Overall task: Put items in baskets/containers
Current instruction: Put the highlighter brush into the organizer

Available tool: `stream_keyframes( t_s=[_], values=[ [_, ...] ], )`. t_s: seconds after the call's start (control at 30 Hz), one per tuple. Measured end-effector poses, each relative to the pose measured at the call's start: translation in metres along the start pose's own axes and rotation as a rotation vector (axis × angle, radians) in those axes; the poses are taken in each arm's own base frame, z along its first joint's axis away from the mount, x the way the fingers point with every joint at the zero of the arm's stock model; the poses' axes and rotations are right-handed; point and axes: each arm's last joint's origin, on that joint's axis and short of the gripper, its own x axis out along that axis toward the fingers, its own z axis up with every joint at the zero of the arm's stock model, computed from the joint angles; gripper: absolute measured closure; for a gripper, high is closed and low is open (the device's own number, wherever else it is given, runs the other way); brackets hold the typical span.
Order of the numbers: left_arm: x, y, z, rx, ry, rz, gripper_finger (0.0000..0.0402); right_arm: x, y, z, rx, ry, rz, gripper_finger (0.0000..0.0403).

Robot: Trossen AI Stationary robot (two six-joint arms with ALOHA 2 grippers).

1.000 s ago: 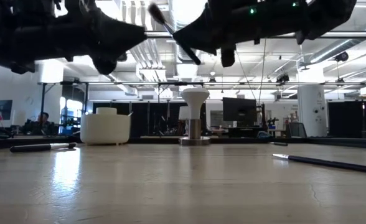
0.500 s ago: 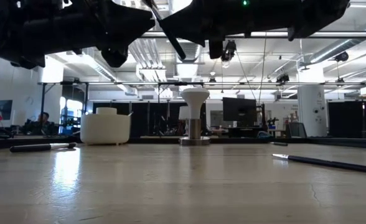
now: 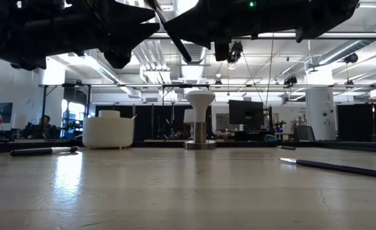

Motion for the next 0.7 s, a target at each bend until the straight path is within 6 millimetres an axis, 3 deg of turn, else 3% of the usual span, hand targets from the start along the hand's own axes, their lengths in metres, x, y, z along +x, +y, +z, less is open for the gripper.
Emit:
stream_keyframes(
  t_s=[0.3, 0.7],
  values=[
    [0.003, 0.000, 0.004, 0.043, -0.020, 0.024, 0.0178, 0.000, 0.000, 0.000, 0.000, 0.001, 0.000, 0.0360],
    [0.011, -0.002, 0.012, 0.024, -0.057, 0.034, 0.0156, 0.000, 0.002, 0.001, 0.002, -0.007, 0.005, 0.0360]
  ],
)
